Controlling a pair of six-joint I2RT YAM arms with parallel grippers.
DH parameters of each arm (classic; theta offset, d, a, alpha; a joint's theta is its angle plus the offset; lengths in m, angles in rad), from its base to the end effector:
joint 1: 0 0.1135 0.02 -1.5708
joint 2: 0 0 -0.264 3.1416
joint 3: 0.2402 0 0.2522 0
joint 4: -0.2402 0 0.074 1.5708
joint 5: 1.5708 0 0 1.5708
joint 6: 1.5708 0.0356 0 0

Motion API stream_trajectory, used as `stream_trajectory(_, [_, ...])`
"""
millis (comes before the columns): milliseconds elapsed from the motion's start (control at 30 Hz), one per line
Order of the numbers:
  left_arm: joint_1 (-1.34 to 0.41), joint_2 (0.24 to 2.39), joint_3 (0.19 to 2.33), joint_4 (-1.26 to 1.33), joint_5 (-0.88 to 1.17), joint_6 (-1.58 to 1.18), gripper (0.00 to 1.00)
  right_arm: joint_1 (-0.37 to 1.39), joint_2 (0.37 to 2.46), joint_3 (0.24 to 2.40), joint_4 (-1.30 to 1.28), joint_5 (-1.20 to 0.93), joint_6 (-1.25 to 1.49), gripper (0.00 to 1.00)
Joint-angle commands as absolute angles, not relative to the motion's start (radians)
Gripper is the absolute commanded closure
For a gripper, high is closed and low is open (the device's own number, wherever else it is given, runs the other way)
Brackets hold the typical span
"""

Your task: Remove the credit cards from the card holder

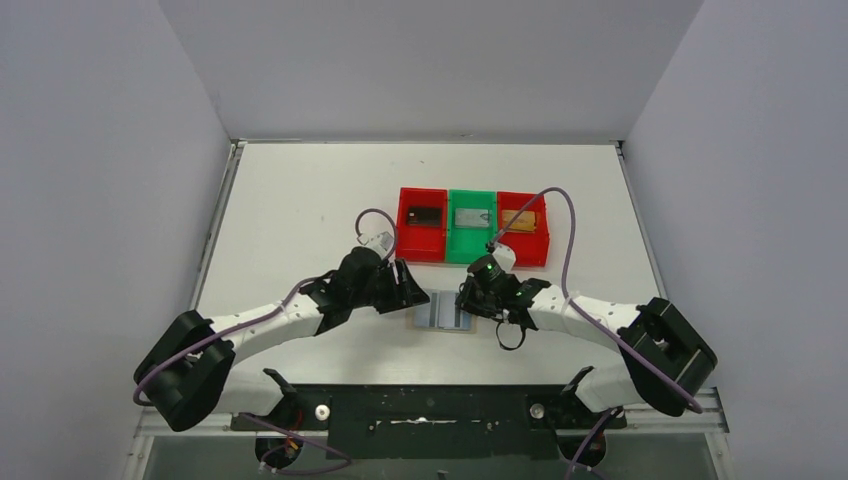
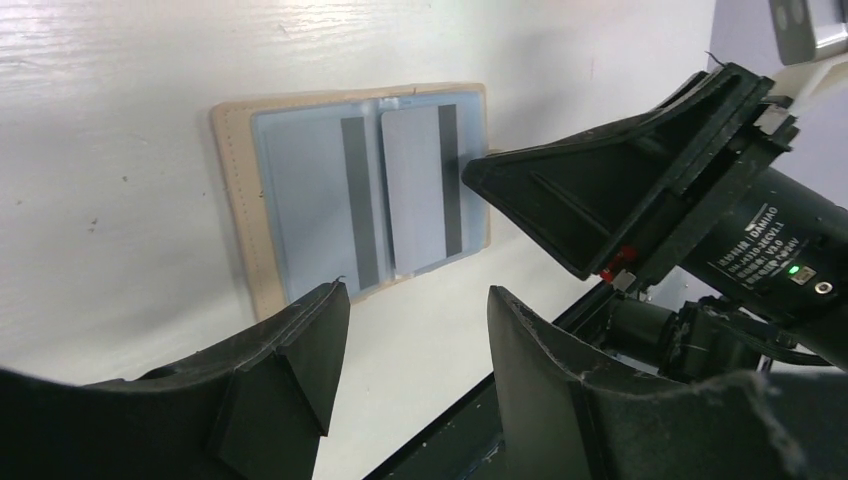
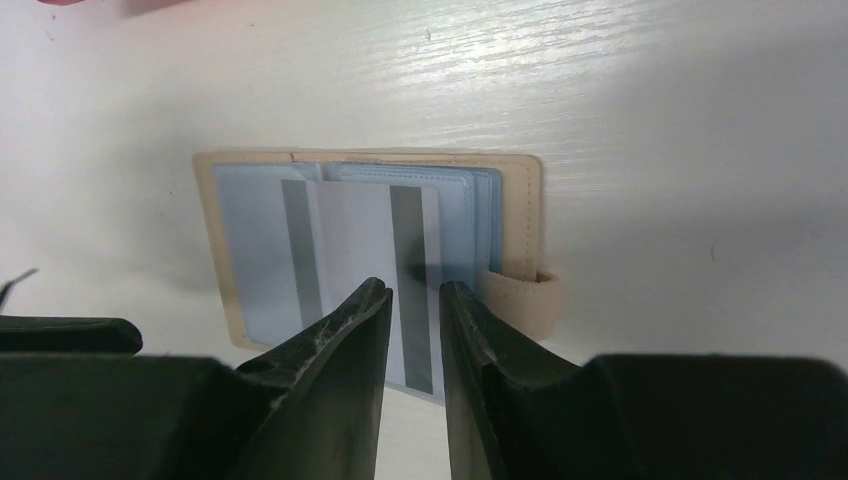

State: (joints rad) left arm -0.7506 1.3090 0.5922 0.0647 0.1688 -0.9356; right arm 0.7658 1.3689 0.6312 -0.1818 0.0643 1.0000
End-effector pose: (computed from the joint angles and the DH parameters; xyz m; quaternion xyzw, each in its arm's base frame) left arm 0.1879 -0.1834 0.1866 -0.0453 0.8928 -0.3801 0.2374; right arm 0.1855 0.1752 0.1647 0.1209 0.9393 0.2277 0.2266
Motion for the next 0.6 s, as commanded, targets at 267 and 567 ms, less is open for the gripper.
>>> stream_trajectory(267, [-0.728,1.329,0.596,0.237,0.247,-0.953,0.45,0.752,1.407,0.592,-0.192,0.106,1.047,0.75])
stream_trajectory(567, [-0.721,1.421,0.577,0.362,0.292,-0.997,0.44,0.737,1.412,0.573,-0.18,0.099,1.058,0.76])
